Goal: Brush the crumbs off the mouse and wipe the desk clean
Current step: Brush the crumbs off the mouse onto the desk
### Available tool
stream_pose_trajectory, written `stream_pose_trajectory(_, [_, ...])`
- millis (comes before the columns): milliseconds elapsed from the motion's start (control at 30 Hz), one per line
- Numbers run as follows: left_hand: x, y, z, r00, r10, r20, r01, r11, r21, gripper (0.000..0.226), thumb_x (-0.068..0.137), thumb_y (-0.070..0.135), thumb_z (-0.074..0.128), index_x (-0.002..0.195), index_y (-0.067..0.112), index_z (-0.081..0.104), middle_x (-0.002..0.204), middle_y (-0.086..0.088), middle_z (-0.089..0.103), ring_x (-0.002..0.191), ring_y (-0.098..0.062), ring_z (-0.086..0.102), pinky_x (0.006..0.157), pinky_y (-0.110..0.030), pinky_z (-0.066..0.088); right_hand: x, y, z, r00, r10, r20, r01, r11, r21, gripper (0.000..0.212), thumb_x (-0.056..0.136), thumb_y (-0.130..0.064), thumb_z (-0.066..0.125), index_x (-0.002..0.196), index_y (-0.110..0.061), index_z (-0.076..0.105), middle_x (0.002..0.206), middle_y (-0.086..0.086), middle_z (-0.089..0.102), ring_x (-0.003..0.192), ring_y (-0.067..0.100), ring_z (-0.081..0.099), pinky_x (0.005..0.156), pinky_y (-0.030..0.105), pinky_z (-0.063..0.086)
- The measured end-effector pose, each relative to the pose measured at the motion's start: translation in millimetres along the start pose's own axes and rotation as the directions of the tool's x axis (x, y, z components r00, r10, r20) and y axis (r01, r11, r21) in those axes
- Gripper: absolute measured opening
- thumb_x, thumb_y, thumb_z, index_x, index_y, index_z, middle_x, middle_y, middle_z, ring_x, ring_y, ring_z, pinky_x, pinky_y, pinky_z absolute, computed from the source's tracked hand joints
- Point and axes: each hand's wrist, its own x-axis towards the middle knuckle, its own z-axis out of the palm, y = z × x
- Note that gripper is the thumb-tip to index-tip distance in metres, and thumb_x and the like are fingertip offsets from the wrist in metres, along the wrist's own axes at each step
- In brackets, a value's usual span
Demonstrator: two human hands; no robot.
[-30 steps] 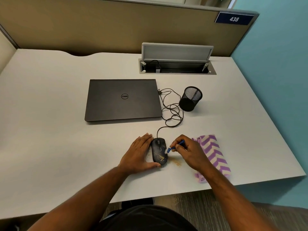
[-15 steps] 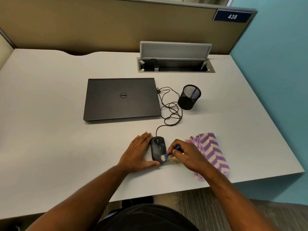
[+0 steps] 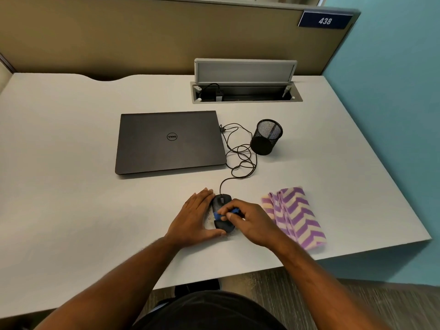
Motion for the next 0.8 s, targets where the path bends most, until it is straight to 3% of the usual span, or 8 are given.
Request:
stream_pose_trajectory(100, [0.2,-0.2,-0.3,1.000,-0.015,0.011,0.015,1.000,-0.004,0.117,0.073,0.091,0.057,0.160,0.020,0.021,0.168,0.003,0.018,0.155,-0.011,0.011,0.126,-0.034,0.007,-2.9,7.6,-6.5,0.999,0.042,-0.027,-0.042,0.999,-0.015,0.015,0.098,-0.013,0.055,0.104,-0.022,0.066,0.105,-0.009,0.069,0.096,-0.001,0.066,0.082,0.013,0.052])
stream_pose_trajectory(233, [0.7,-0.4,0.1,0.999,-0.031,0.032,0.031,1.000,0.001,0.119,0.072,0.091,0.056,0.161,0.023,0.017,0.169,0.005,0.013,0.155,-0.011,0.008,0.125,-0.030,0.002,-10.6,23.9,-23.0,0.989,0.113,-0.091,-0.114,0.994,-0.006,0.014,0.099,-0.013,0.053,0.098,-0.023,0.064,0.102,-0.005,0.071,0.095,0.009,0.068,0.087,0.030,0.058])
stream_pose_trajectory(333, [0.8,-0.5,0.0,0.999,-0.040,0.036,0.040,0.999,-0.008,0.119,0.072,0.091,0.057,0.161,0.024,0.017,0.169,0.006,0.012,0.155,-0.011,0.008,0.123,-0.028,0.001,-12.5,37.1,-29.8,0.977,0.172,-0.129,-0.180,0.982,-0.051,0.013,0.101,-0.016,0.052,0.098,-0.023,0.062,0.102,-0.003,0.071,0.096,0.013,0.069,0.091,0.034,0.058])
stream_pose_trajectory(567, [1.1,2.1,-2.9,0.998,-0.036,0.047,0.036,0.999,-0.002,0.119,0.072,0.091,0.056,0.161,0.024,0.017,0.169,0.006,0.012,0.155,-0.010,0.007,0.126,-0.031,0.004,8.5,18.2,-25.1,0.903,0.230,-0.363,-0.108,0.939,0.325,0.010,0.099,-0.014,0.055,0.103,-0.010,0.063,0.103,0.000,0.074,0.090,0.013,0.074,0.081,0.025,0.060])
stream_pose_trajectory(667, [1.2,2.4,-3.1,0.998,-0.035,0.049,0.035,0.999,0.000,0.121,0.070,0.094,0.053,0.161,0.023,0.017,0.169,0.005,0.013,0.155,-0.011,0.007,0.128,-0.037,0.008,22.2,10.3,-19.1,0.896,0.256,-0.364,-0.112,0.921,0.374,0.009,0.099,-0.014,0.055,0.102,-0.010,0.063,0.103,0.003,0.074,0.089,0.015,0.074,0.078,0.025,0.061])
stream_pose_trajectory(800, [0.8,2.7,-4.0,0.998,-0.039,0.055,0.040,0.999,-0.009,0.121,0.070,0.093,0.052,0.161,0.022,0.016,0.169,0.005,0.012,0.155,-0.012,0.007,0.126,-0.032,0.004,28.6,12.7,-14.4,0.907,0.296,-0.300,-0.186,0.920,0.345,0.011,0.101,-0.012,0.051,0.101,-0.009,0.062,0.103,0.007,0.073,0.087,0.017,0.073,0.079,0.026,0.061])
